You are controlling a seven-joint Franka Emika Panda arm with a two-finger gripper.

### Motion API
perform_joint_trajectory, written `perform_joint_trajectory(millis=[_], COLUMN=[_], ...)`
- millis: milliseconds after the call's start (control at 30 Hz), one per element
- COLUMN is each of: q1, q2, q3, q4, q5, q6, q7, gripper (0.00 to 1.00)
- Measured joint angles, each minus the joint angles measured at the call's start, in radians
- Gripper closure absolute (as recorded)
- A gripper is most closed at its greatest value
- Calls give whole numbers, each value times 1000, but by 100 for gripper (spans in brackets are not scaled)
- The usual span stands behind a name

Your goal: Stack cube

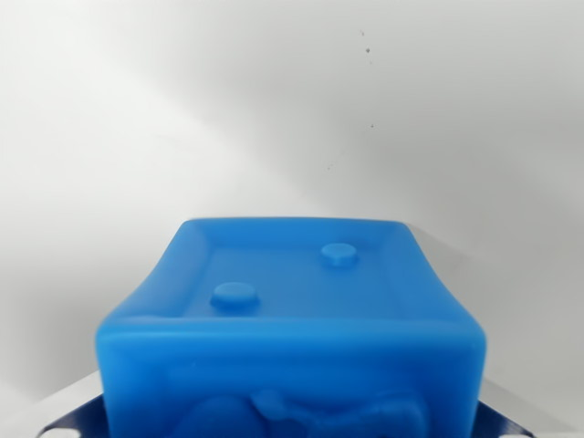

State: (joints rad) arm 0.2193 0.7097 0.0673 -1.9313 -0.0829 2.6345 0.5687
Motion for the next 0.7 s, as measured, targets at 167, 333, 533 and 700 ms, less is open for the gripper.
perform_joint_trajectory(millis=[167,333,533,700], q1=[0,0,0,0], q2=[0,0,-5,-21], q3=[0,0,0,0], q4=[0,0,-1,-7], q5=[0,0,0,0], q6=[0,0,-3,-11], q7=[0,0,0,0], gripper=[100,100,100,100])
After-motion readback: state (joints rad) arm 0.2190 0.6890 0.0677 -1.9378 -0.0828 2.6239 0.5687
